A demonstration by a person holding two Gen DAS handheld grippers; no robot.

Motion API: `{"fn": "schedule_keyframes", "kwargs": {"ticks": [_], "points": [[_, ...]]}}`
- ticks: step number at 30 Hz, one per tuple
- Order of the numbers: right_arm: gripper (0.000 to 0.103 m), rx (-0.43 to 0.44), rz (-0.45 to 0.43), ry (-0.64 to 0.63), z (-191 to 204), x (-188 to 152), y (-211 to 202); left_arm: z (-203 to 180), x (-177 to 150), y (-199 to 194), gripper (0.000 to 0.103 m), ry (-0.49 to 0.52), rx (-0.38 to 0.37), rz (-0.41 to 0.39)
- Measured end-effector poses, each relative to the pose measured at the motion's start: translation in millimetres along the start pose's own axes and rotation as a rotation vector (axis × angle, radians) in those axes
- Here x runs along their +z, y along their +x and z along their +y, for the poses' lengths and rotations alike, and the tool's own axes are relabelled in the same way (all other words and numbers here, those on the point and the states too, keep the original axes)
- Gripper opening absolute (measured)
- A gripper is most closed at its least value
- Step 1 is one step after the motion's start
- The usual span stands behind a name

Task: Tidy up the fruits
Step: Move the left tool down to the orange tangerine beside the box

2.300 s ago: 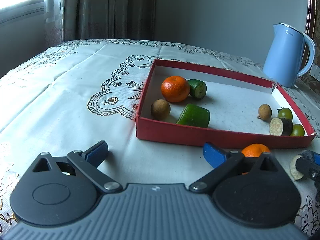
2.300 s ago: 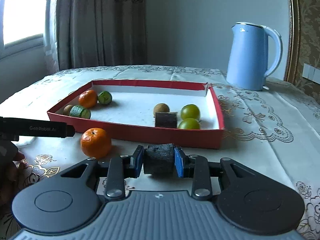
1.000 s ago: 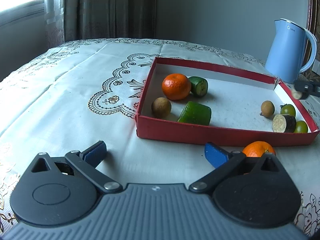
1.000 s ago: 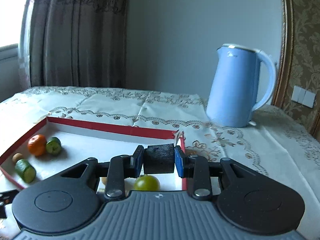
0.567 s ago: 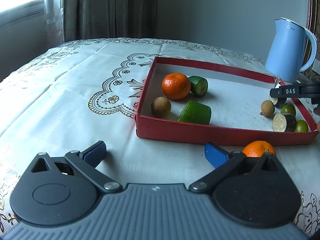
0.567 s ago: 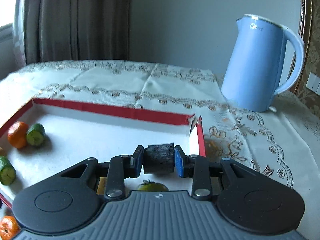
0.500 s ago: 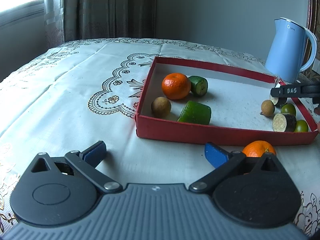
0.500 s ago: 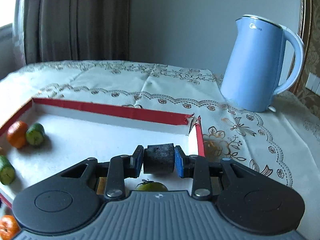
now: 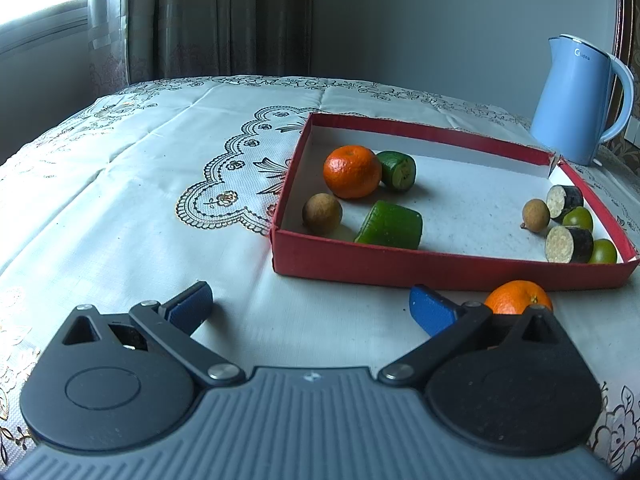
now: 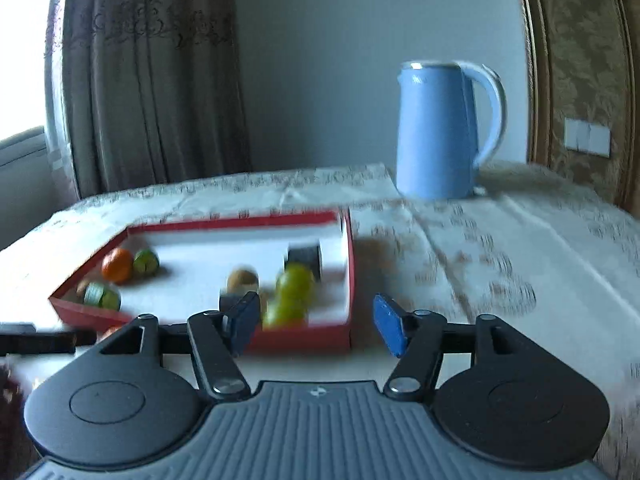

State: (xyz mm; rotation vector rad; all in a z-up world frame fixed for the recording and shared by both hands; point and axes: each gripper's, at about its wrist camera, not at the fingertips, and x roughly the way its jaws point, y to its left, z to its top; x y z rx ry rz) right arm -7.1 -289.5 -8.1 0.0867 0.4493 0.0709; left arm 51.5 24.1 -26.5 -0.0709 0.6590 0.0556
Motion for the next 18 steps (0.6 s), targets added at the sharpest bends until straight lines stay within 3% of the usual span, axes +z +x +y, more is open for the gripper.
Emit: {"fn": "schedule_keyframes", "kwargs": {"ticks": [7,11,18], "points": [[0.063,-0.021,0.047,0.003,2.7,-17.9,3.6,7.9,0.5,-6.5,0.103,-0.047,-0.026,0.000],[0.078,-0.017,0.045,0.036,-3.2,-20.6,2.4,13.6,2.0,-20.6,0.103,-0.109,-0.075,-0.003],[0.078,-0.040,0.099,0.000,2.6,-21.1,12.7,-13.6,-1.3,-43.8,0.103,-0.021,-0.105,-0.025]]}}
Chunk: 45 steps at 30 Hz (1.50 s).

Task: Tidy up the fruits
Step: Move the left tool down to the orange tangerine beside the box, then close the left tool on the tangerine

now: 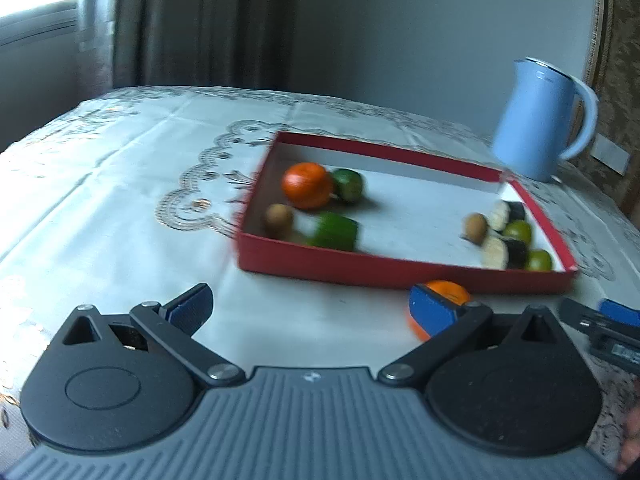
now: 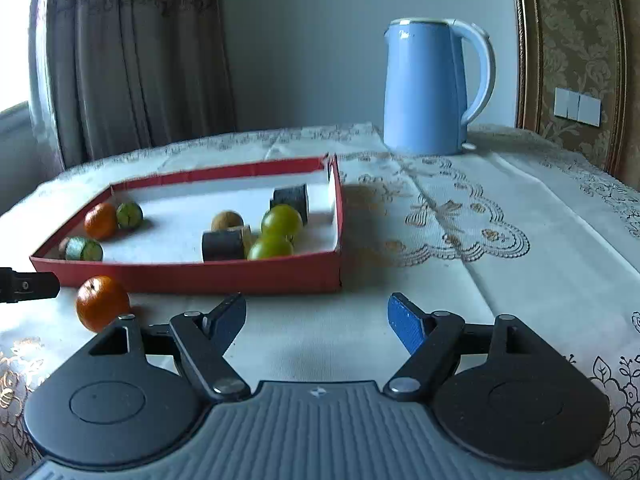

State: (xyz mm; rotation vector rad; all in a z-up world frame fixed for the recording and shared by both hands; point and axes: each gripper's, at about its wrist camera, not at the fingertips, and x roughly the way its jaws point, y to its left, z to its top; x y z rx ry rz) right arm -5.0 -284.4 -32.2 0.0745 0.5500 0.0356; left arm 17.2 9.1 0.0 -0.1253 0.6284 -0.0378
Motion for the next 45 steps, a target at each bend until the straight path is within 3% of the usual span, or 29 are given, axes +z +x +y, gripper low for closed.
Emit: {"fn": "schedule_keyframes", "kwargs": {"ticks": [10,26,30,34,38,45], "points": [[0.082,-0.003,0.051,0.028,-4.7,-0.9,7.6,-29.9,-3.7,7.4,0.103,0.021,-0.065,0.024],[0.084,-0.051,0.068,0.020,-2.8,-0.4,10.2,-45.9,-6.6,29.2,0.102,0.035,-0.037,0.060],[0.084,-0.051,0.070,0.018,-2.3,-0.2,10.9,-51.2,-7.1,28.6,0.087,0.064,-0.056,0.052],[0.085,-0.051,0.072,0.018,-2.3,-0.5,10.6,-56.0,-8.7,30.6,0.080,0.097,-0.065,0.058],[0.085,-0.053,0.075,0.014,-1.7,-0.5,10.9,-60.2,-9.1,28.5,0.059,0.118,-0.104,0.057],[0.085,-0.055,0.076,0.013,-1.2,-0.7,11.2,-67.5,-10.2,26.0,0.040,0.150,-0.123,0.062]]}}
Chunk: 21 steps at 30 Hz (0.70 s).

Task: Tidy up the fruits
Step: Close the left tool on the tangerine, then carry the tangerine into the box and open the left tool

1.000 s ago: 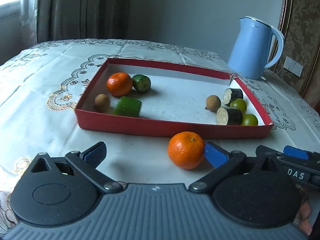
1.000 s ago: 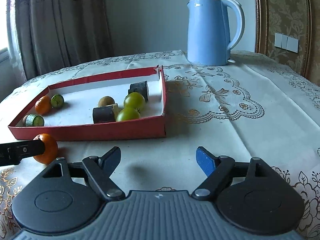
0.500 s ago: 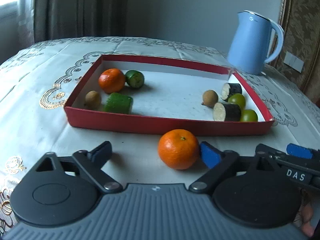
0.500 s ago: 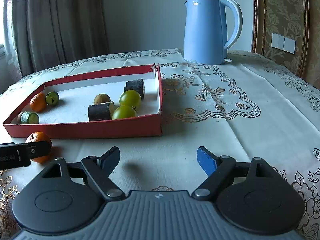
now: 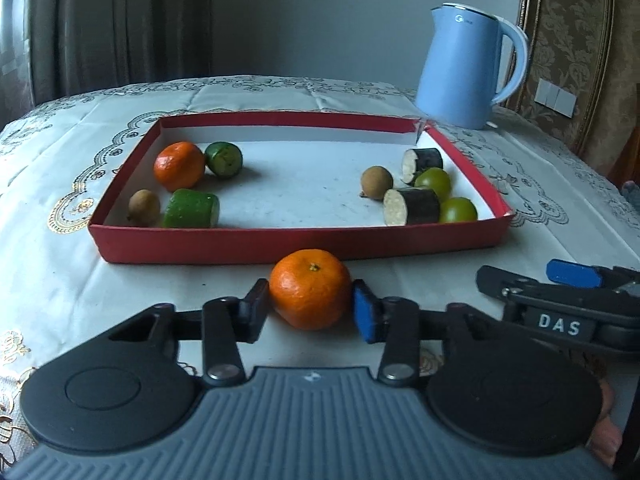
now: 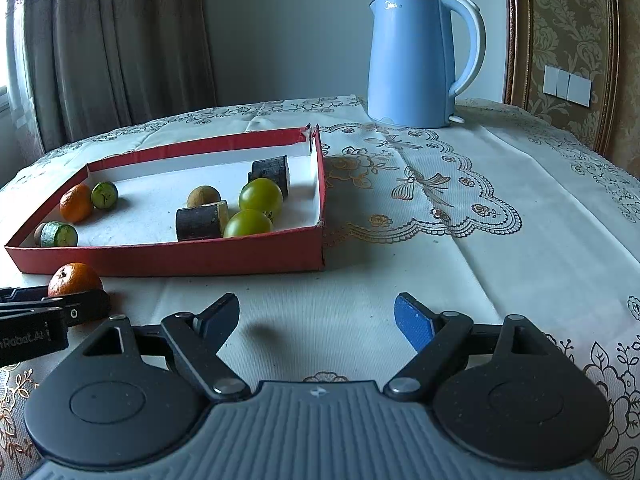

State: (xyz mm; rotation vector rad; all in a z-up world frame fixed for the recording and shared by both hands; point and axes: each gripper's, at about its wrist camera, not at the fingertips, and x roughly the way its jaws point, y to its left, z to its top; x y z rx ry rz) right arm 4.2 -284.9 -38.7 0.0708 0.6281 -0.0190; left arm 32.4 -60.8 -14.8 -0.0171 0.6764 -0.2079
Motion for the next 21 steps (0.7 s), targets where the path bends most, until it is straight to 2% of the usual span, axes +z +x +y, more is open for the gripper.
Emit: {"fn": "schedule_keyframes", "kwargs": {"ticks": [9,17,21], "points": [[0.085,0.002,-0.003,0.004,-0.1,0.1,-0.2,-1.8,-0.8,-2.6,0.040,0.021,0.017,-0.001],[0.085,-0.021,-0.111,0.022,-2.1,-0.4,-17.4,4.6,4.1,-16.2,0.040,0.031,0.016,-0.026],[0.085,0.039,-0.134,0.075,-5.4,-0.7,-20.8,10.7,6.2,-21.0,0.040,0.023,0.022,-0.038]]}}
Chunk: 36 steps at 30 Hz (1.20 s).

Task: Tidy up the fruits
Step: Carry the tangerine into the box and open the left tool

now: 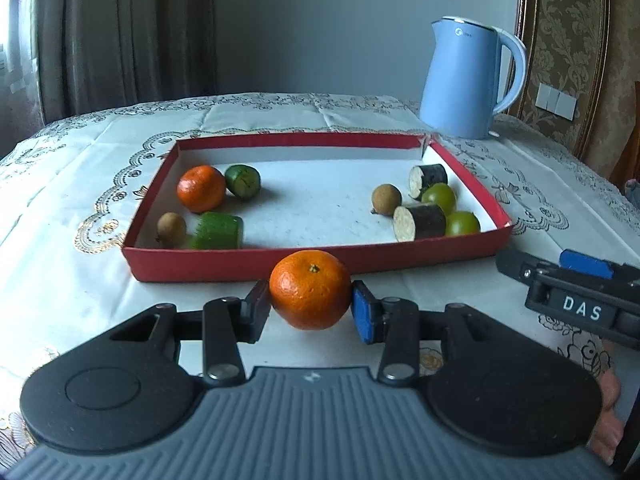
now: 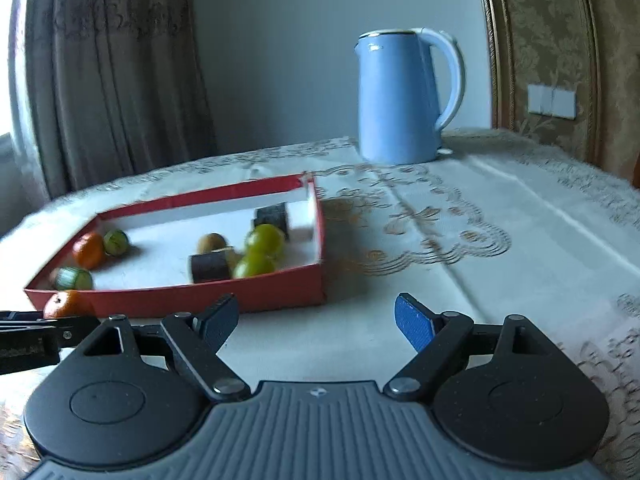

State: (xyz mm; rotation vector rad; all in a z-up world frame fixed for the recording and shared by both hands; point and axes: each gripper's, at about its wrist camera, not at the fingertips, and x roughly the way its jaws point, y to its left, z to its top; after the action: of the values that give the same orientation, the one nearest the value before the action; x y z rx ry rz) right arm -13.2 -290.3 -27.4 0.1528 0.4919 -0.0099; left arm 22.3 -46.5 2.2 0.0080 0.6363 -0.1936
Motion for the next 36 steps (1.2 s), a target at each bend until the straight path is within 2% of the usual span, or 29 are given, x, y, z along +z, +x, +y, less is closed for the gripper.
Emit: {"fn": "schedule_keyframes", "kwargs": {"ticks": [5,9,16,22,30,36], "points": [[0.085,0.072,-0.039,0.048,1.2,-0.4,-3.7,12.3,2.6,-2.3,0.040,-0.019,0.031,-0.013],[0.085,0.096,-0.048,0.055,3.5,-0.1,-3.7,21.6,8.7,-2.2,0.040,-0.039,0.041,-0.020],[0.090,0.102,-0.046,0.140,-10.5,-1.2,-2.4,26.5,44.0,11.5,0.040,-0.034,0.047,-0.064],[0.091,0.102,0.000,0.258,-29.4,-3.5,6.4,33.5,67.0,53.9,0.040,-0.032,0.077,-0.015],[0.091,0.109,0.025,0.228,-23.4,-3.0,8.9,37.7,66.1,90.2,0.040,-0.037,0.077,0.053],[0.091,0.102,0.041,0.223,-22.5,-2.5,12.4,39.4,63.5,98.4,0.041,-0.028,0.081,0.048]]}}
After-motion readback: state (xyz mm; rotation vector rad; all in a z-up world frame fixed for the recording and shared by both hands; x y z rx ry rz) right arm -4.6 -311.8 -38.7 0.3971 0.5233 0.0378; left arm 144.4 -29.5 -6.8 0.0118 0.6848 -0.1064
